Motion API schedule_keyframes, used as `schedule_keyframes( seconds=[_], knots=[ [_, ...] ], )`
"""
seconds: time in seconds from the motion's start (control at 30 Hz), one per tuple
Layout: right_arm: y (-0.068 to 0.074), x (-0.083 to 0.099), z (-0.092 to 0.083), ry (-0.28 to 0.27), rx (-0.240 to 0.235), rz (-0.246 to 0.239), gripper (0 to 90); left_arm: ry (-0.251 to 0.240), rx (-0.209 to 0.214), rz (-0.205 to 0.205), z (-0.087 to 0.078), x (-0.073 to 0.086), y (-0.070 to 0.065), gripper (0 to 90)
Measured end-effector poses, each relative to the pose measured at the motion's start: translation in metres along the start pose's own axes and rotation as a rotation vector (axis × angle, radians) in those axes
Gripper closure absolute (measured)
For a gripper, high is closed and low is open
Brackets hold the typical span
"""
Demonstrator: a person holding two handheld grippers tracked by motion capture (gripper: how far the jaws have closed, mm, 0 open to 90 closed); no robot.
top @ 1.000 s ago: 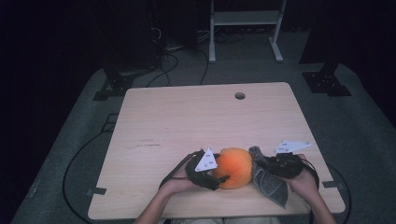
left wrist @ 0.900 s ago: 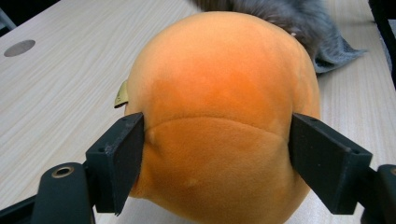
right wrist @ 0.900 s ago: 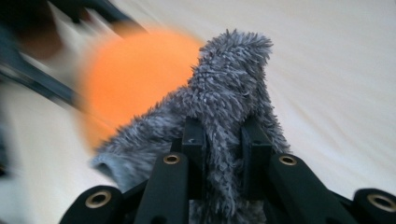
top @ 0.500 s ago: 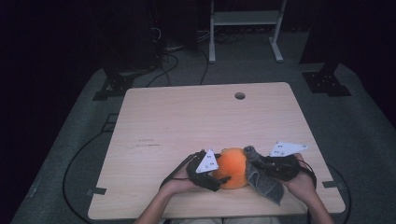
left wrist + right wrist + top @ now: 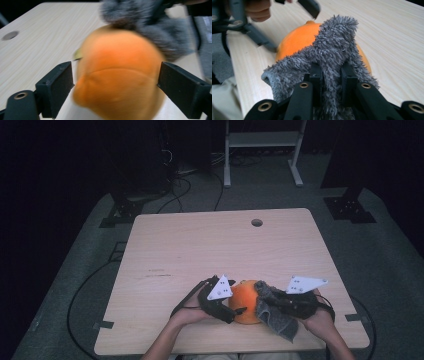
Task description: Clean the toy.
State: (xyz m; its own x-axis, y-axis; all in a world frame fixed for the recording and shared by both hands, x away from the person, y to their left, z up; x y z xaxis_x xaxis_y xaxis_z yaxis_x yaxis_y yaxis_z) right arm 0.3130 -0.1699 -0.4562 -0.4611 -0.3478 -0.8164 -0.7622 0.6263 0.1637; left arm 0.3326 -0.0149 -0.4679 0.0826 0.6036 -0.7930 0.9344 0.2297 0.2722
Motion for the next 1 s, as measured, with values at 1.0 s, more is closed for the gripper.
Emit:
schedule_keyframes(
  seconds=[1.0],
  knots=[
    [-0.017,0.006,-0.012,-0.011,0.005,0.042,75.2,0.000,0.131,-0.106,0.015,0.005,-0.016,17.8]
  ],
)
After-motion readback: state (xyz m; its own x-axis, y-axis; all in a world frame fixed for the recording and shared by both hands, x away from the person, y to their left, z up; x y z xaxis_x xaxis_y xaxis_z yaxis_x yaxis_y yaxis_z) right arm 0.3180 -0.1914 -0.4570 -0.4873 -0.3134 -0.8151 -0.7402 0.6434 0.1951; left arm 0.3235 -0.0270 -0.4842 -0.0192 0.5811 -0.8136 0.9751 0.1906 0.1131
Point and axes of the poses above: each handheld gripper's, and its own axes: z roughly forward along the jaws, x roughly out of its underside, y roughly to its left, the point moved 8 cm from there along z, roughly forward along the jaws, and after that the axes turned 10 degrees about z, right-handed, at the moved point
